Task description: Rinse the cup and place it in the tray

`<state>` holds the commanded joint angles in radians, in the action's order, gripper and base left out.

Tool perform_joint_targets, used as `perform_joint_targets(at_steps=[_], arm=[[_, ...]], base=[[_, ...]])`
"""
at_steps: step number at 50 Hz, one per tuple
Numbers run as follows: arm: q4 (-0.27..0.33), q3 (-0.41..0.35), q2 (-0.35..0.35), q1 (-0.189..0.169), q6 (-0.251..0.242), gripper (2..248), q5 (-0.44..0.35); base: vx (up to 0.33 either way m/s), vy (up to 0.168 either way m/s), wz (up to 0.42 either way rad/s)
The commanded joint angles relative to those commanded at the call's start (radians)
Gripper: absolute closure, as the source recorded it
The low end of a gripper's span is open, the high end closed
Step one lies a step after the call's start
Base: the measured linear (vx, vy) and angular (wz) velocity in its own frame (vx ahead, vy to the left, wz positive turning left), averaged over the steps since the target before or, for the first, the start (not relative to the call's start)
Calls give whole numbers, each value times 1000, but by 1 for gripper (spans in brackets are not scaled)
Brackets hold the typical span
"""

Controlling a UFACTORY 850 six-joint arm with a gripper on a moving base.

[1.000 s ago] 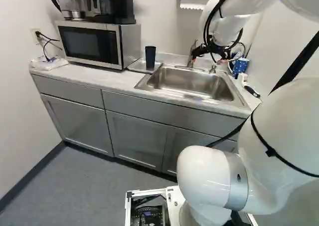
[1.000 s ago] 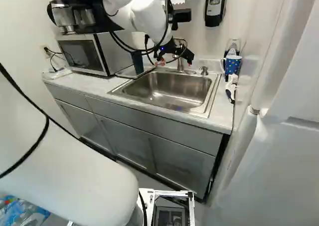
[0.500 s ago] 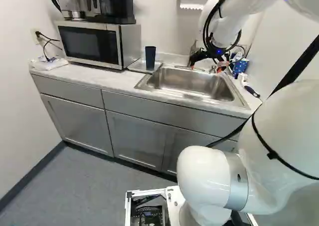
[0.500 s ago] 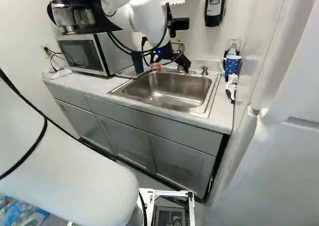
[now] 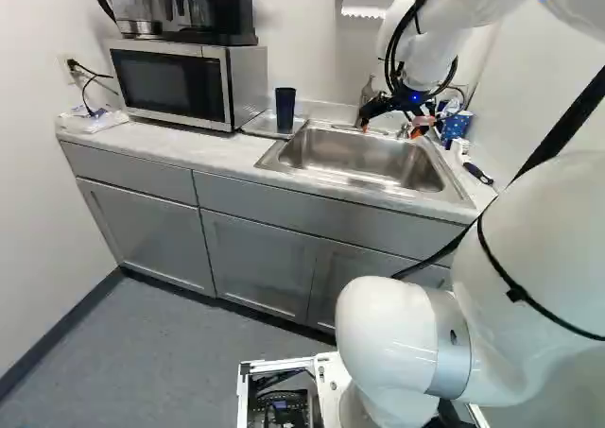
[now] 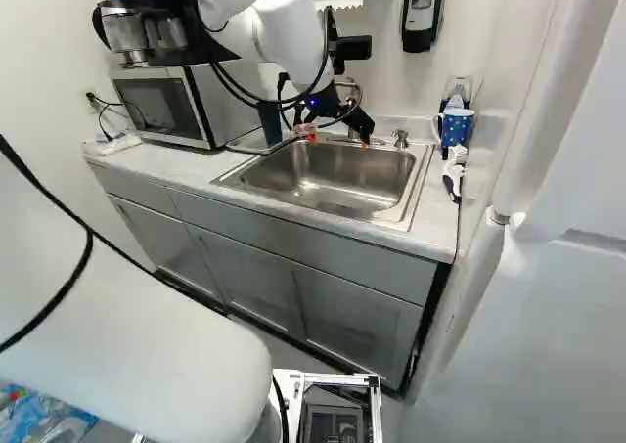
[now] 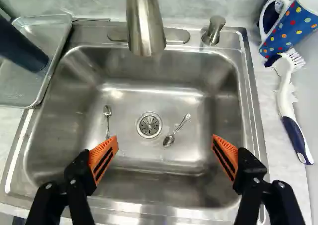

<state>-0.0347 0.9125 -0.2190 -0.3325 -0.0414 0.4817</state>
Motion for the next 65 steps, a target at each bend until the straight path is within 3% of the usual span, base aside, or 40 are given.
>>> perform_joint_targets(at_steps=[27,65], arm=[[0,0,0,0,0,3,0],[0,0,0,0,0,3,0]], base=[[-5,9,-1],[-65,105,-5]])
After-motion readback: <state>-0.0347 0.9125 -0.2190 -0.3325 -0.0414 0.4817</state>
